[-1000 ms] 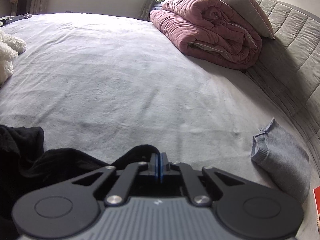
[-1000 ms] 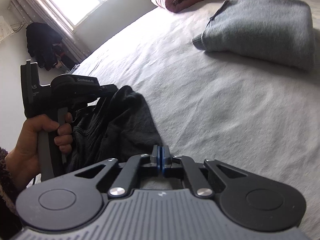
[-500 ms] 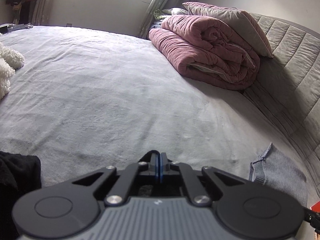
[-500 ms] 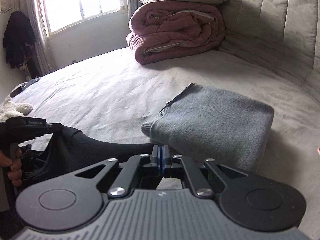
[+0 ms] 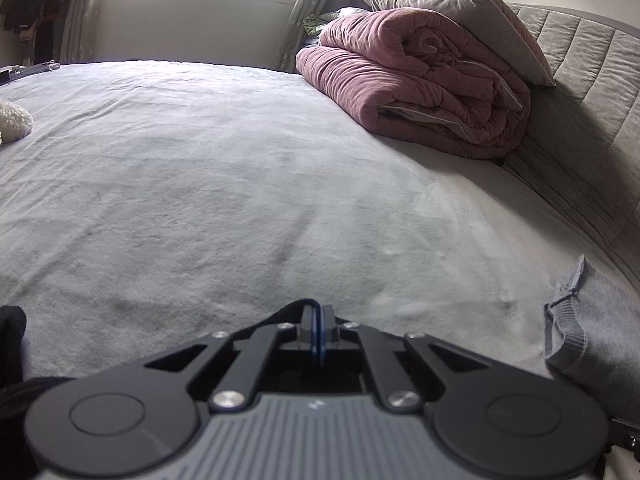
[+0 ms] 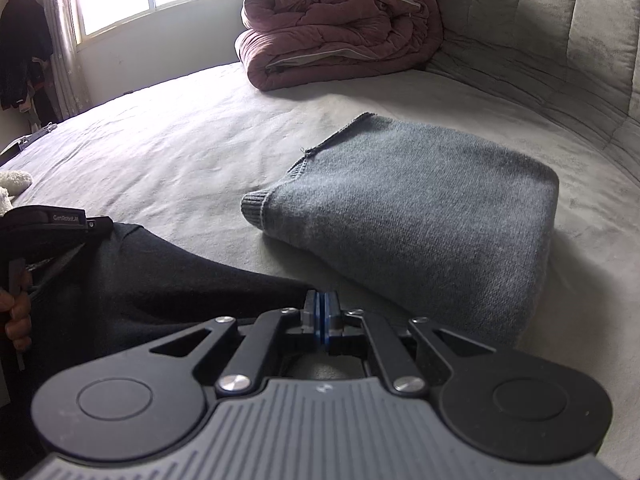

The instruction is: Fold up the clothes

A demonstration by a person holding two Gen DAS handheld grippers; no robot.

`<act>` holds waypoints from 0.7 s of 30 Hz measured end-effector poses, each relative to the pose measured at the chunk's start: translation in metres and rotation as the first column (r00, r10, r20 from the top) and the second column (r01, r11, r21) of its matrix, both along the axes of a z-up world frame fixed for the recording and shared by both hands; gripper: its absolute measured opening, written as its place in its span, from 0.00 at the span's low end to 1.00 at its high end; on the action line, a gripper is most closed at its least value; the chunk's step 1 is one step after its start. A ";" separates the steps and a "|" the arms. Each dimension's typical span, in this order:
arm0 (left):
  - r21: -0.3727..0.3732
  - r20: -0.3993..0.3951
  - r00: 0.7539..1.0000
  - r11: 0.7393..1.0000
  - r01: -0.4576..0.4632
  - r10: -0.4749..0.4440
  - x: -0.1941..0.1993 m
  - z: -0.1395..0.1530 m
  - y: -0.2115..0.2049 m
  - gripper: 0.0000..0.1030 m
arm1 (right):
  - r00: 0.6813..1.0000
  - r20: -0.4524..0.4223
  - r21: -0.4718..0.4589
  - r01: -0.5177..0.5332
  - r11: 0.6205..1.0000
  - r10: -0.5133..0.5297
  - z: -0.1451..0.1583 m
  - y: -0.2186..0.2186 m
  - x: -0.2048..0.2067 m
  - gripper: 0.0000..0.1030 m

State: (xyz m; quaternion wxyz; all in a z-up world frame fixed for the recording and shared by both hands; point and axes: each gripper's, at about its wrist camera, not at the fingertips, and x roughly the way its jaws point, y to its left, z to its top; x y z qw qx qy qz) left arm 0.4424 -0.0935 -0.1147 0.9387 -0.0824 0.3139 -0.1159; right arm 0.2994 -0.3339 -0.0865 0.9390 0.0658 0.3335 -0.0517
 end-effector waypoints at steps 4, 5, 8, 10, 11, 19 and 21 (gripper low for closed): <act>0.031 0.004 1.000 0.999 0.023 -0.024 -0.004 0.006 -0.004 0.07 | 1.000 0.015 0.055 -0.004 0.998 0.004 0.002 -0.005 -0.002 0.12; 0.038 0.003 0.999 0.999 0.033 -0.033 -0.005 0.009 -0.005 0.10 | 1.000 0.019 0.073 -0.006 0.997 0.005 0.004 -0.006 -0.004 0.13; 0.032 0.003 0.998 0.998 0.057 -0.057 -0.017 0.017 -0.007 0.34 | 0.999 0.038 0.132 -0.012 0.991 0.007 0.012 -0.012 -0.012 0.20; 0.027 0.003 0.997 0.997 0.073 -0.073 -0.025 0.023 -0.007 0.37 | 0.999 0.042 0.163 -0.012 0.987 0.005 0.014 -0.016 -0.016 0.35; 0.026 0.006 0.996 0.996 0.090 -0.090 -0.032 0.026 -0.009 0.37 | 0.999 0.041 0.179 -0.016 0.984 0.008 0.014 -0.017 -0.018 0.36; 0.096 0.068 0.937 0.937 0.336 -0.343 -0.098 0.040 -0.038 0.37 | 0.998 0.052 0.346 -0.038 0.938 0.022 0.000 -0.036 -0.021 0.36; 0.116 0.068 0.915 0.914 0.389 -0.398 -0.111 0.040 -0.042 0.37 | 0.998 0.059 0.379 -0.046 0.924 0.025 -0.004 -0.039 -0.022 0.36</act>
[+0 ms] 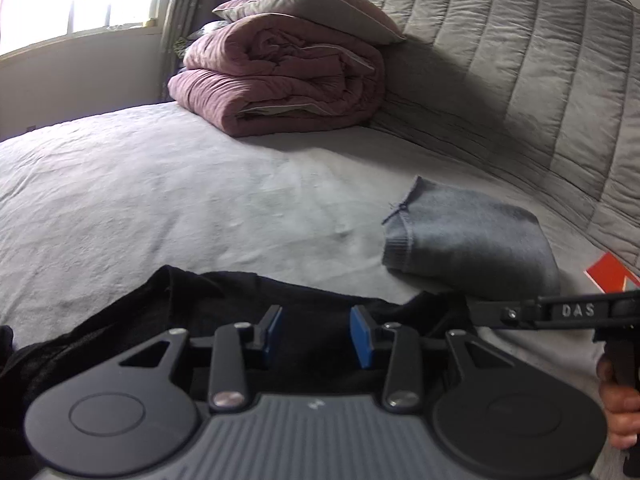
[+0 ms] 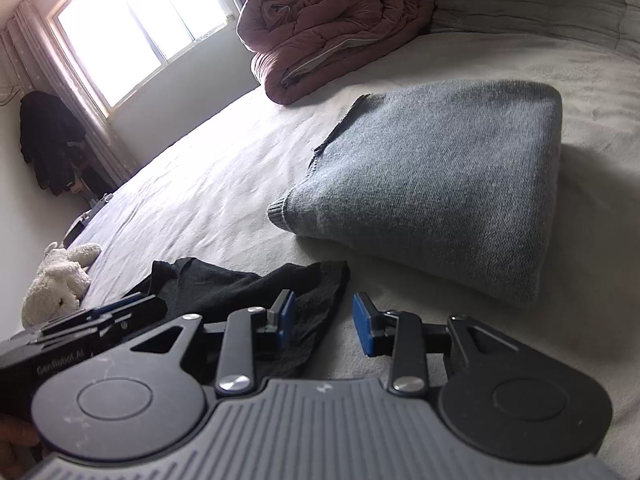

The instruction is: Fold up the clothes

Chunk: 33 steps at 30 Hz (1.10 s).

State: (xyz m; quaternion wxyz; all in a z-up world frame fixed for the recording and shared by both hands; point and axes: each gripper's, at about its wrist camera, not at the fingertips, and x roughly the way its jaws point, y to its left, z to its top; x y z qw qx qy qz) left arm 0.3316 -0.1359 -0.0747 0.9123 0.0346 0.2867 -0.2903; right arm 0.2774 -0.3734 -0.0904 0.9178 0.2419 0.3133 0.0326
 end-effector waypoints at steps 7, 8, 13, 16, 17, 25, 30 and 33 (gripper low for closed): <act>0.120 0.066 0.975 0.972 0.203 -0.212 -0.038 -0.009 -0.013 0.42 | 1.000 0.022 0.083 -0.006 0.997 0.004 -0.007 -0.008 -0.003 0.35; 0.153 0.078 0.964 0.958 0.242 -0.255 -0.044 -0.011 -0.017 0.43 | 1.000 0.024 0.106 -0.003 0.994 0.001 -0.008 -0.011 -0.003 0.35; 0.367 0.172 0.900 0.874 0.318 -0.400 -0.067 -0.024 -0.047 0.43 | 0.999 0.047 0.194 0.005 0.981 -0.014 -0.020 -0.016 -0.001 0.36; 0.447 0.206 0.871 0.835 0.321 -0.446 -0.070 -0.028 -0.062 0.41 | 0.998 0.057 0.200 0.005 0.980 -0.017 -0.022 -0.018 0.001 0.31; 0.470 0.216 0.861 0.822 0.321 -0.460 -0.071 -0.029 -0.068 0.39 | 0.998 0.058 0.207 0.006 0.978 -0.018 -0.022 -0.019 0.002 0.30; 0.445 0.269 0.826 0.824 0.349 -0.495 -0.087 -0.025 -0.091 0.03 | 0.995 0.099 0.195 0.010 0.981 -0.029 -0.016 -0.019 0.007 0.05; 0.428 0.241 0.822 0.817 0.387 -0.516 -0.095 -0.029 -0.097 0.03 | 0.991 0.126 0.078 0.026 0.997 -0.036 -0.006 -0.018 0.003 0.05; 0.436 0.215 0.828 0.809 0.394 -0.518 -0.093 -0.038 -0.099 0.04 | 0.995 0.088 0.016 0.036 0.999 -0.037 -0.012 -0.015 0.006 0.05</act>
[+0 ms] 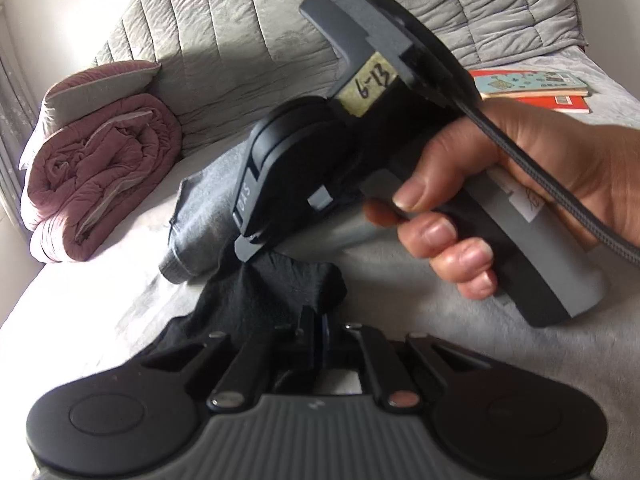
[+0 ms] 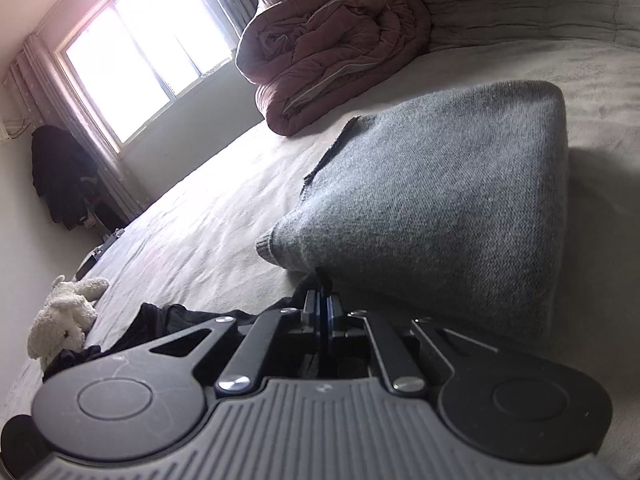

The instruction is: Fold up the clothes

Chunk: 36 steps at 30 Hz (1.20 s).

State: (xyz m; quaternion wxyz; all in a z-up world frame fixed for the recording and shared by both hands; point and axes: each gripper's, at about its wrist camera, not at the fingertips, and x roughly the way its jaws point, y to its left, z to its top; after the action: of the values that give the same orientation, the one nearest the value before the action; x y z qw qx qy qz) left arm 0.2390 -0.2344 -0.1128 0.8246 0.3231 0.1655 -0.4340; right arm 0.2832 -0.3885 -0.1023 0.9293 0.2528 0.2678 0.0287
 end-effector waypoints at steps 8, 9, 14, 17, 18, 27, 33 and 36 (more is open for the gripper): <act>-0.055 -0.017 0.999 0.997 -0.047 0.046 -0.005 0.009 0.009 0.38 | 1.000 -0.014 -0.034 -0.015 0.999 0.014 -0.002 0.005 -0.002 0.15; -0.064 -0.022 0.998 0.996 -0.060 0.059 -0.006 0.012 0.011 0.41 | 1.000 -0.018 -0.029 -0.019 0.999 0.018 -0.002 0.006 -0.003 0.15; -0.118 -0.037 0.990 0.984 -0.137 0.133 -0.008 0.026 0.028 0.47 | 0.999 -0.038 -0.002 -0.035 0.999 0.035 0.008 0.008 -0.013 0.34; -0.149 -0.049 0.980 0.969 -0.198 0.193 -0.013 0.039 0.042 0.48 | 0.997 -0.046 -0.011 -0.057 0.998 0.057 0.020 0.014 -0.020 0.34; -0.157 -0.054 0.976 0.964 -0.215 0.209 -0.015 0.044 0.047 0.48 | 0.997 -0.048 -0.021 -0.063 0.998 0.062 0.026 0.017 -0.023 0.34; -0.183 -0.081 0.938 0.921 -0.345 0.336 -0.044 0.073 0.092 0.51 | 0.994 -0.071 -0.056 -0.093 0.994 0.089 0.068 0.040 -0.058 0.34; -0.199 -0.114 0.899 0.877 -0.438 0.423 -0.064 0.089 0.136 0.52 | 0.992 -0.097 -0.048 -0.090 0.995 0.085 0.086 0.051 -0.083 0.34; -0.196 -0.134 0.875 0.853 -0.484 0.466 -0.071 0.092 0.159 0.52 | 0.991 -0.106 -0.036 -0.084 0.996 0.079 0.093 0.056 -0.094 0.34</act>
State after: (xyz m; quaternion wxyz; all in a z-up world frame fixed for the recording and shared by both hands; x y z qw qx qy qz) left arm 0.1677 -0.0751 -0.0204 0.9296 0.1597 0.2237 -0.2456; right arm 0.1888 -0.3326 -0.0092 0.9170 0.2240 0.3265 0.0480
